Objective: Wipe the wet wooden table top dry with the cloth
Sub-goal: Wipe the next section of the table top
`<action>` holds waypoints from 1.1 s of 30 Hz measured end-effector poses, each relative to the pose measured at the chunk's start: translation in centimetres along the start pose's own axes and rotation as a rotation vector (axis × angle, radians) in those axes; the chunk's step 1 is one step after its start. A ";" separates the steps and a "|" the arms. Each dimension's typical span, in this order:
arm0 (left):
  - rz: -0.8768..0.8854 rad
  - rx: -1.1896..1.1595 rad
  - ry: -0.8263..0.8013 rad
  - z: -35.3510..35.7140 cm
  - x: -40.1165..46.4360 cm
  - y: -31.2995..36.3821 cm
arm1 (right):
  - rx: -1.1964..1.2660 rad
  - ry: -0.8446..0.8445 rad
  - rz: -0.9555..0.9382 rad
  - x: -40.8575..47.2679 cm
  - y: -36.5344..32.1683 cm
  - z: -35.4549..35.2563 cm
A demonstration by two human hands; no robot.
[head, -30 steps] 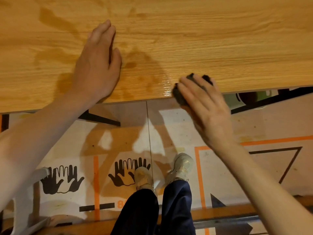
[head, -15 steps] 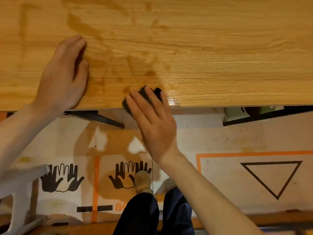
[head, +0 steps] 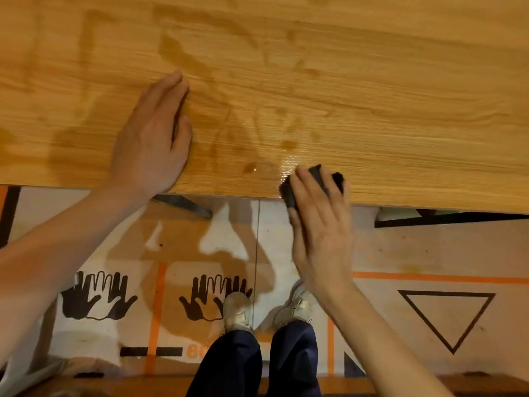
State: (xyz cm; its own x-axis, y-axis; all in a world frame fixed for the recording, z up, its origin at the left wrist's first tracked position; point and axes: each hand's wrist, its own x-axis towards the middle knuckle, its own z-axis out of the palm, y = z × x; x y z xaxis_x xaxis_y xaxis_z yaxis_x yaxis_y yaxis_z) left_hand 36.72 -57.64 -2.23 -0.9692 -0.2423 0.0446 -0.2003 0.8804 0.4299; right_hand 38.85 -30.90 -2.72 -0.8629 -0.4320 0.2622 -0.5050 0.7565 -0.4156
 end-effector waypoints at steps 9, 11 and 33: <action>0.036 0.001 0.015 0.1 -0.2 -0.1 | 0.071 -0.194 -0.117 1.8 -3.8 1.0; 0.047 -0.005 0.016 0.1 -0.2 0.2 | 0.065 -0.167 0.026 0.9 -0.1 -1.9; 0.077 0.014 0.046 0.3 -0.1 0.0 | 0.177 -0.239 0.112 3.4 -2.0 -0.8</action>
State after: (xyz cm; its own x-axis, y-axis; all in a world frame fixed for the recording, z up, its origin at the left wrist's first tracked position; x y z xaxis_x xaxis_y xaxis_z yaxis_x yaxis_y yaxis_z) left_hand 36.81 -57.47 -2.55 -0.9743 -0.1918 0.1181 -0.1279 0.9026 0.4111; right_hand 36.93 -33.48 -0.32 -0.8828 -0.4698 0.0028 -0.3838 0.7178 -0.5810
